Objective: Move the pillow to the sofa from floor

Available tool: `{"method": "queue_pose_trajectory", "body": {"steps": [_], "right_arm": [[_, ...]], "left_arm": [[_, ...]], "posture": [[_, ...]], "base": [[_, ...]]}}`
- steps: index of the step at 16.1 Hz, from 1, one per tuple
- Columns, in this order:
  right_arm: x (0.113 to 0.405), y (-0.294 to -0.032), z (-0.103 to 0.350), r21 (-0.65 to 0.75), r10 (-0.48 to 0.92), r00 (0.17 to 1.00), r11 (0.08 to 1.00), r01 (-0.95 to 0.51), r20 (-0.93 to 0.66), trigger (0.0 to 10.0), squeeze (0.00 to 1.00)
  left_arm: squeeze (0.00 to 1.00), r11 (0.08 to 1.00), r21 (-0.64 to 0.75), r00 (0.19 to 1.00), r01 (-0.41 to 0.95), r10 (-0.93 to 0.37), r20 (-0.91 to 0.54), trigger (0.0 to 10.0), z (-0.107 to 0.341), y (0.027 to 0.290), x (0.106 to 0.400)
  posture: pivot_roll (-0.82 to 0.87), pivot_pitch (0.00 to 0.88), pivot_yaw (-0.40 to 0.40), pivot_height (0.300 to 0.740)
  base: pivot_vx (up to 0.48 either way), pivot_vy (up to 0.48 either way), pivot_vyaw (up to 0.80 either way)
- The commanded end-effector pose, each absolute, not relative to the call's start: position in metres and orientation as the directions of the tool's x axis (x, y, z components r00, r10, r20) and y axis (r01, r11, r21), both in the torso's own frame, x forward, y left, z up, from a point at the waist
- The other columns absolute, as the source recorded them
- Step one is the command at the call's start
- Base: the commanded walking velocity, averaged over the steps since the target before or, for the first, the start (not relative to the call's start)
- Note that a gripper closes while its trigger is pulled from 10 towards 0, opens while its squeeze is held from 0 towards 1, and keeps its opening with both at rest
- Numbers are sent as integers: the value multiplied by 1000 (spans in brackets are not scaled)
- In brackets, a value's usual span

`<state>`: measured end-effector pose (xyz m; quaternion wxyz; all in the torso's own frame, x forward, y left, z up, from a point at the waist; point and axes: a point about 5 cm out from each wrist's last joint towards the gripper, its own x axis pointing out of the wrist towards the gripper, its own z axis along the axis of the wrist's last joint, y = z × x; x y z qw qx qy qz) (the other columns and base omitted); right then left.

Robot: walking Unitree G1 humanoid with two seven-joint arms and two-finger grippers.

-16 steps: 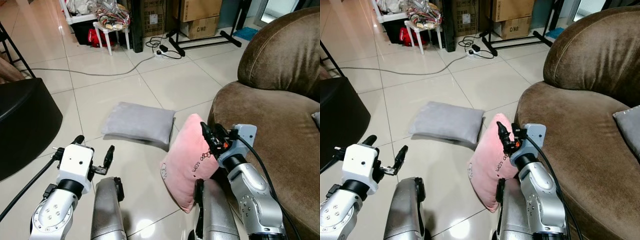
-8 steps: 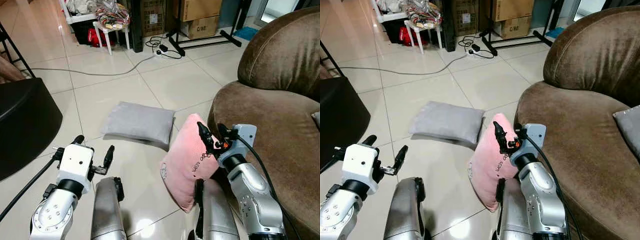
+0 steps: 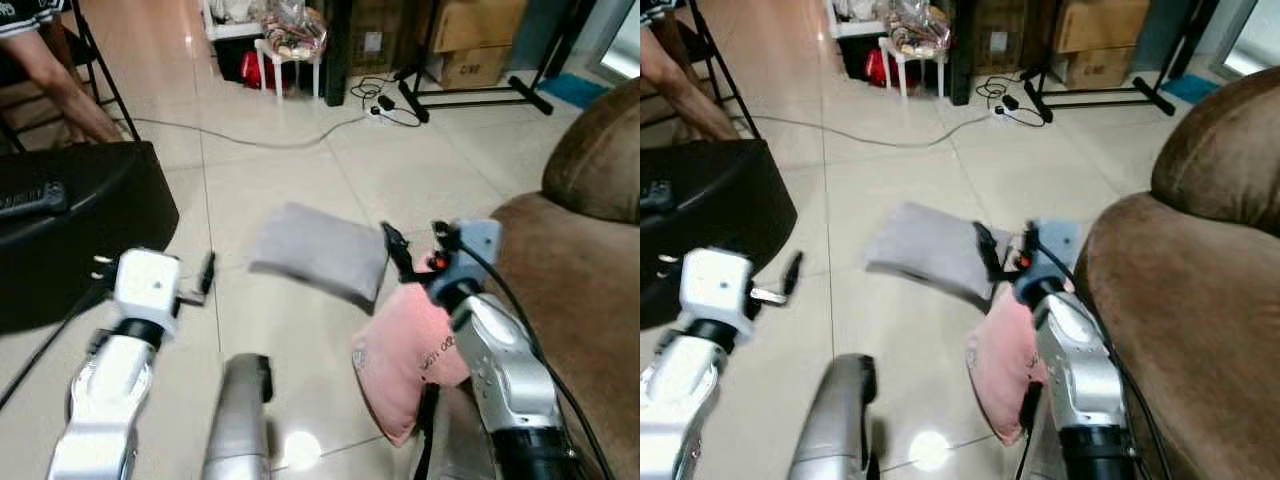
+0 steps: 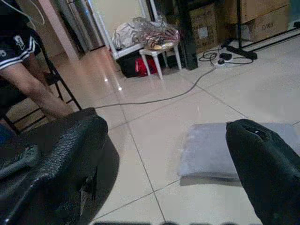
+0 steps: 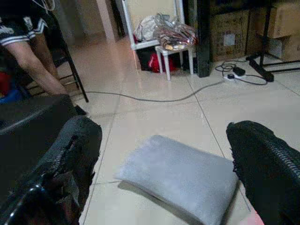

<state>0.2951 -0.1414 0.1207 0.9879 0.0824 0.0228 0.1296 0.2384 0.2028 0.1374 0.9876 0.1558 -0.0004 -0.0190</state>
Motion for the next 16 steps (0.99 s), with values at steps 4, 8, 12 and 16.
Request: {"method": "queue_pose_trajectory", "body": {"steps": [4,8,12,16], "right_arm": [[289,-148,110,133,247,967,962,-238,-56,10000,0],[285,-148,108,132,255,965,960,-246,-59,10000,0],[291,-144,101,138,251,963,962,-237,-96,10000,0],[306,-148,90,201,123,982,975,-93,-146,10000,1000]], "left_arm": [[0,943,320,995,91,-95,-6,10000,135,197,240],[0,943,315,994,106,-111,-3,10000,135,196,240],[0,938,331,994,105,-101,-29,10000,129,198,241],[0,924,363,992,124,-117,-43,10000,129,202,237]], "posture": [[-58,0,4,478],[-61,0,5,478],[-60,0,12,478],[-34,0,3,478]], "base": [[0,0,500],[225,0,800],[61,0,0],[0,0,0]]}}
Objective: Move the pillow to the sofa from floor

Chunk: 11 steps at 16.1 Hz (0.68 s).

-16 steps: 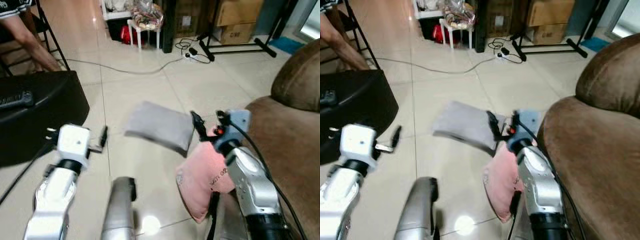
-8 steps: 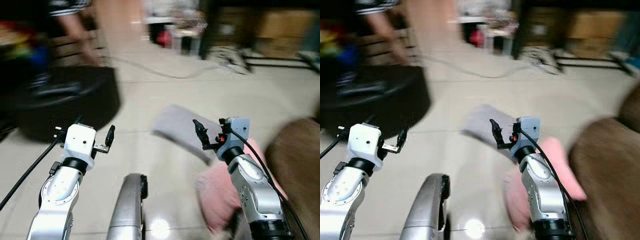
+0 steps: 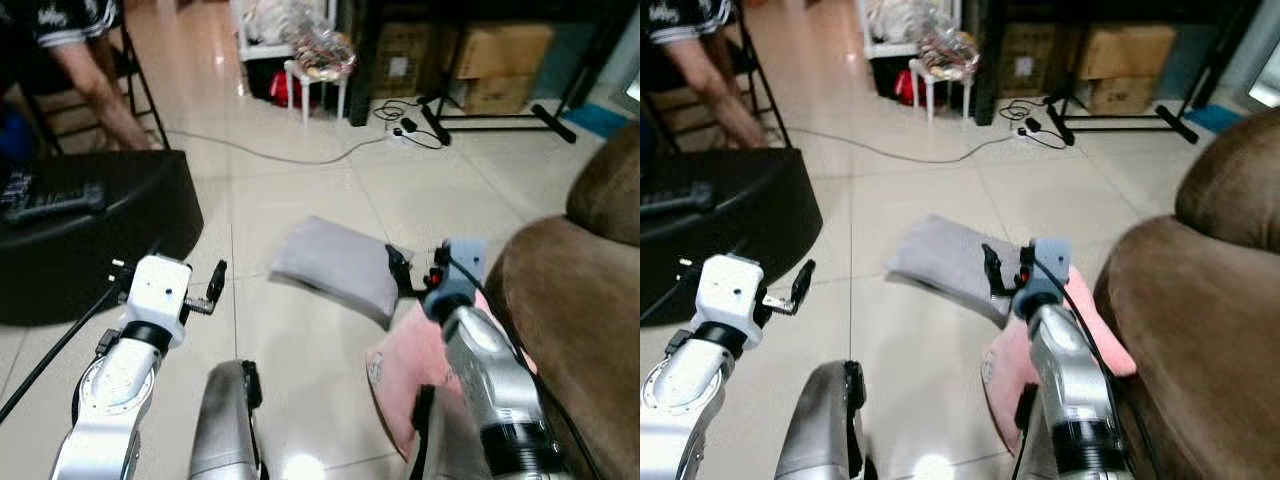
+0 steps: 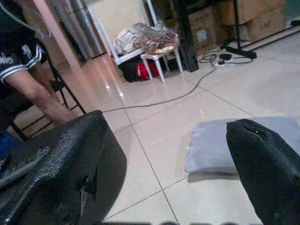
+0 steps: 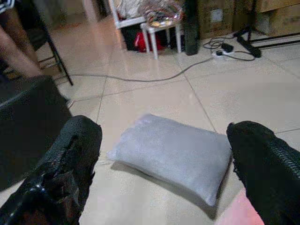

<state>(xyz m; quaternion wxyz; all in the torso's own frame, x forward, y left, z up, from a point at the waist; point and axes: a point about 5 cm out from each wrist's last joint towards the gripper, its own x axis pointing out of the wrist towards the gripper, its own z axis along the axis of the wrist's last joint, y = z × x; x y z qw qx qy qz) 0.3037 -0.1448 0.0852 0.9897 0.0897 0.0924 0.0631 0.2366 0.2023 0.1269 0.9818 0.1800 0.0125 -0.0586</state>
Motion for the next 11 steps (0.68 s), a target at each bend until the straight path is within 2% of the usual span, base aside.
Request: {"method": "queue_pose_trajectory", "body": {"steps": [1,4,6,11], "right_arm": [[309,-147,87,204,119,979,975,-84,-163,10000,1000],[318,-135,79,178,126,966,980,-87,-224,10000,1000],[321,-132,80,251,99,972,967,-44,-212,10000,1000],[322,-123,77,222,84,974,974,-36,-211,10000,1000]], "left_arm": [[0,920,369,991,131,-121,-49,10000,129,204,235],[0,912,380,987,157,-136,-81,10000,131,209,230],[0,907,380,983,180,-155,-96,10000,132,209,227],[0,901,380,977,209,-181,-108,10000,139,204,222]], "posture": [[-28,0,1,478],[-31,0,8,478],[-37,0,-4,458],[-9,0,-36,428]], "base": [[0,0,0],[0,0,0],[0,0,0],[0,0,0]]}}
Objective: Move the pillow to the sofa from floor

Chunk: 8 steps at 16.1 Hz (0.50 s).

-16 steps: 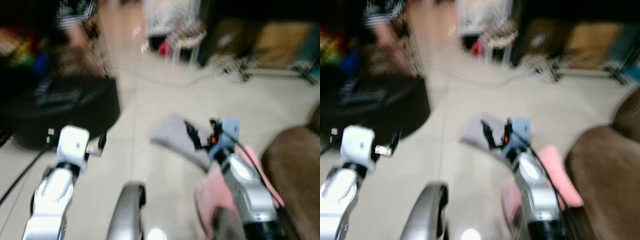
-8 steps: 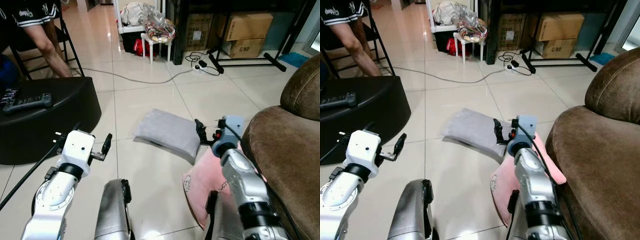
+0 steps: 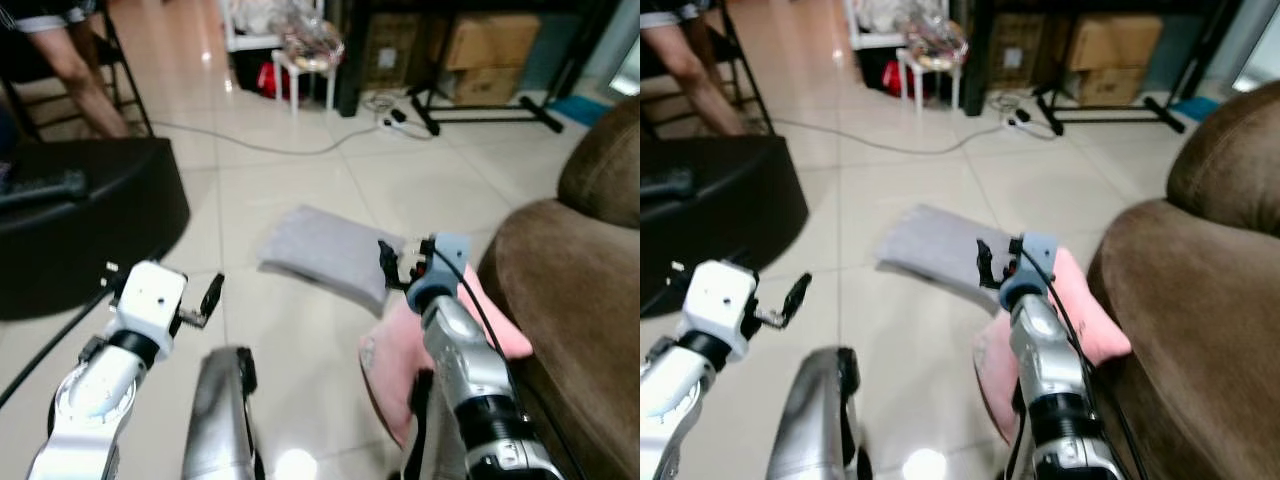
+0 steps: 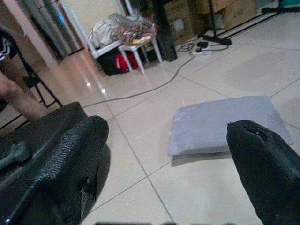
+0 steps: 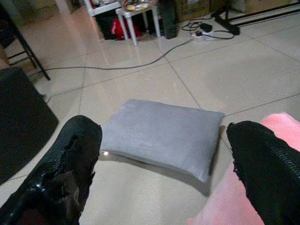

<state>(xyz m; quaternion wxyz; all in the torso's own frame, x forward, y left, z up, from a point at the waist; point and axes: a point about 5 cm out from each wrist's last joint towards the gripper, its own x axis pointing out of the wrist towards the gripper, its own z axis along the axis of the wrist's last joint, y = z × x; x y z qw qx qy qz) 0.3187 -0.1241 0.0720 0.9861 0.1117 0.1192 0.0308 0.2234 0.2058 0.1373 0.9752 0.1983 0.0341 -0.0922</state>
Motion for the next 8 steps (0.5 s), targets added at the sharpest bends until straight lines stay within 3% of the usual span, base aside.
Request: {"method": "queue_pose_trajectory", "body": {"steps": [1,4,8], "right_arm": [[325,-123,77,189,70,974,982,-29,-214,10000,1000],[342,-144,67,-24,-116,953,993,114,-280,10000,1000],[355,-170,75,-191,-261,926,958,214,-272,10000,1000]], "left_arm": [[0,896,386,975,222,-194,-110,10000,142,204,221],[0,875,384,955,296,-259,-146,10000,146,200,209],[0,794,313,853,521,-482,-199,10000,159,181,184]], "posture": [[2,0,-37,428],[36,62,-21,428],[84,125,0,428]], "base": [[0,0,0],[0,0,0],[0,0,0]]}}
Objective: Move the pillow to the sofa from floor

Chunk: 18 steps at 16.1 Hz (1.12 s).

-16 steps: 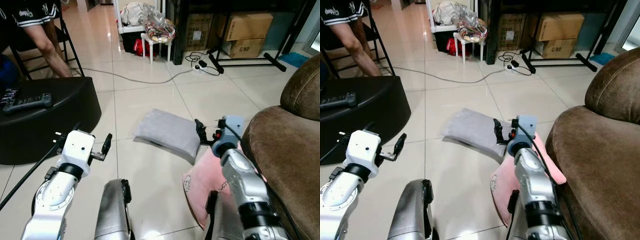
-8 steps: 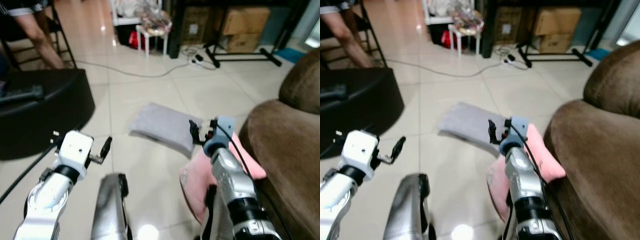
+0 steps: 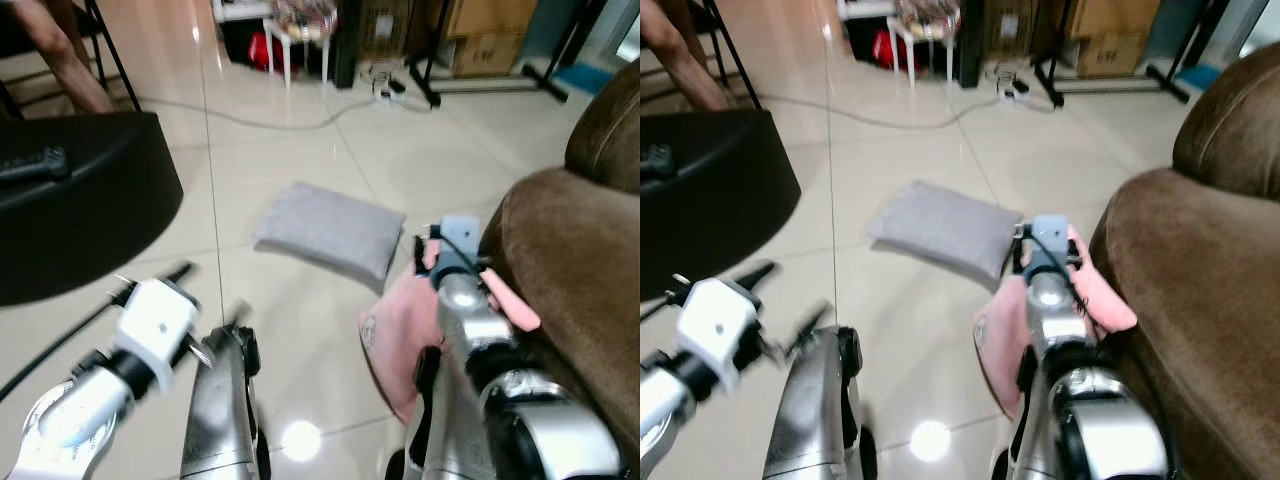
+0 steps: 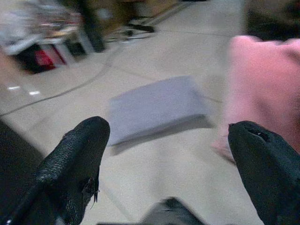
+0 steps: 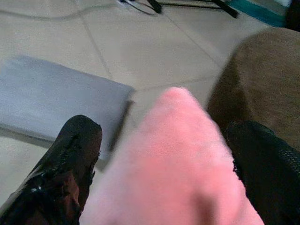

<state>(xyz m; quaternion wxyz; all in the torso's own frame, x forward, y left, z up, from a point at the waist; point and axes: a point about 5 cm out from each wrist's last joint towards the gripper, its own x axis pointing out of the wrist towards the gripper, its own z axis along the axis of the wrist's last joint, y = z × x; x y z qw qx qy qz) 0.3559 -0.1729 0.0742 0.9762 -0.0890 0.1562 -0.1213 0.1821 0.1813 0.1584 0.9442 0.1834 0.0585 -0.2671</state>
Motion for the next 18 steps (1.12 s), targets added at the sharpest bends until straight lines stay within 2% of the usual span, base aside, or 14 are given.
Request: {"method": "queue_pose_trajectory", "body": {"steps": [1,2,3,4,7,11,13,14,15,16,17,18], "right_arm": [[358,-178,77,-277,-288,919,937,212,-269,10000,1000],[359,-181,76,-329,-298,914,923,201,-276,10000,1000],[357,-185,72,-376,-300,904,910,175,-305,10000,647],[356,-186,69,-405,-302,896,901,157,-324,10000,0],[348,-192,56,-498,-335,859,860,111,-387,10000,0],[345,-209,58,-517,-479,799,817,254,-363,10000,0],[343,-216,58,-576,-510,789,778,251,-344,10000,0],[340,-221,57,-590,-520,779,768,248,-349,5961,0],[339,-222,55,-591,-518,776,770,241,-359,4745,0],[336,-224,51,-585,-496,775,785,206,-392,863,0],[335,-224,48,-579,-485,774,792,192,-407,0,0],[334,-224,47,-578,-484,773,793,191,-409,0,0]], "left_arm": [[0,753,301,811,585,-539,-228,10000,163,176,174],[0,737,302,796,605,-555,-241,10000,165,175,170],[0,726,298,784,620,-567,-251,10000,169,174,163],[0,719,294,776,630,-575,-259,10000,170,175,160],[0,697,281,749,660,-583,-313,10000,177,180,144],[0,694,287,746,660,-559,-363,10000,189,188,125],[0,699,287,748,655,-545,-380,10000,189,192,121],[0,700,284,747,655,-542,-386,10000,189,193,120],[0,700,282,745,656,-542,-388,10000,189,193,120],[0,699,277,741,659,-543,-394,10000,189,193,118],[0,698,274,739,661,-544,-397,10000,189,193,118],[0,698,273,738,662,-545,-398,10000,189,193,117]], "posture": [[95,137,11,428],[96,140,11,428],[103,156,16,428],[107,159,16,428],[135,191,26,428],[162,220,33,428],[158,220,30,428],[156,217,29,428],[153,215,29,428],[151,214,29,428],[151,216,31,428],[152,215,31,428]], "base": [[0,0,0],[0,0,0],[0,0,0],[0,0,0],[0,0,0],[0,0,0],[0,0,0],[0,0,0],[0,0,0],[0,0,0],[0,0,0],[0,0,0]]}}
